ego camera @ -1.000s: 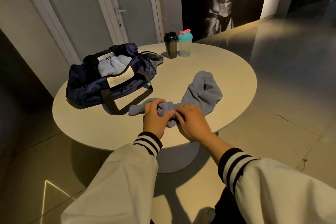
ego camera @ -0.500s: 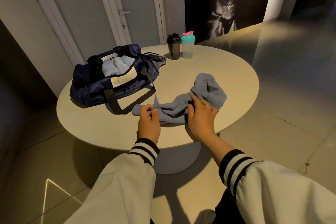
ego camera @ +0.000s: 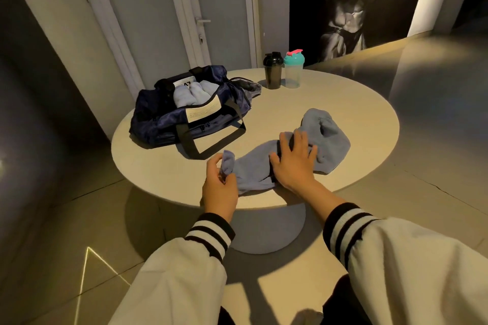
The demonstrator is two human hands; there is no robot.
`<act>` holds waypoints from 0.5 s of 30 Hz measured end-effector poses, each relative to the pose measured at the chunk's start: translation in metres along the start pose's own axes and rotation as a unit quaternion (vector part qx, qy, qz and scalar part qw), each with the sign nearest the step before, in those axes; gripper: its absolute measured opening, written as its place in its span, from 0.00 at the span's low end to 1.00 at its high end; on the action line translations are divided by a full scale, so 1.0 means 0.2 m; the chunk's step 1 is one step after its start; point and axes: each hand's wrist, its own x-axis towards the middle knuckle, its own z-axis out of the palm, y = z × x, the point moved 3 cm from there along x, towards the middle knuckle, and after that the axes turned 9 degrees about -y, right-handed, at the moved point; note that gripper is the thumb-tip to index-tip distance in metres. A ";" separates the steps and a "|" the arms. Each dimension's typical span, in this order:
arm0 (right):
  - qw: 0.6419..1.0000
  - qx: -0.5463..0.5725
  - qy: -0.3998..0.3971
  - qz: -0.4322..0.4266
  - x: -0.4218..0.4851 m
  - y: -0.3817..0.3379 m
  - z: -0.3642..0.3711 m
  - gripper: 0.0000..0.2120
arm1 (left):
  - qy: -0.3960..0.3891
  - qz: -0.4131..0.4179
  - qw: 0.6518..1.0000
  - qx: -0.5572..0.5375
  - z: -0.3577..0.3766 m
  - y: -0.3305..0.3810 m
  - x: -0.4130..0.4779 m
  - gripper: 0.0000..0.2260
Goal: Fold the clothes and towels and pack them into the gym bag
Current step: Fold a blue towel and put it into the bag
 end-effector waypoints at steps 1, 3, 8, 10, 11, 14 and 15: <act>0.998 0.003 0.041 -0.048 -0.04 -0.05 0.00 0.25 | -0.011 0.005 1.000 0.016 -0.01 -0.01 -0.01 0.12; 0.988 -0.002 0.081 -0.130 -0.11 -0.11 0.01 0.17 | -0.014 0.029 0.999 0.032 -0.03 -0.01 -0.03 0.07; 0.988 -0.019 -0.013 -0.150 -0.15 -0.08 0.05 0.16 | 0.032 -0.010 0.996 0.085 -0.08 -0.02 0.05 0.13; 0.989 -0.017 -0.040 -0.145 -0.15 -0.07 0.06 0.19 | 0.013 -0.022 0.992 0.127 -0.08 -0.04 0.11 0.07; 0.987 -0.024 -0.057 -0.147 -0.15 -0.07 0.07 0.21 | -0.013 -0.028 0.986 0.167 -0.07 -0.06 0.14 0.12; 0.983 -0.025 -0.087 -0.158 -0.16 -0.09 0.08 0.22 | -0.140 -0.035 0.901 0.410 0.03 -0.05 0.19 0.20; 0.983 -0.007 -0.087 -0.159 -0.16 -0.09 0.08 0.21 | -0.179 -0.026 0.870 0.458 0.08 -0.03 0.19 0.20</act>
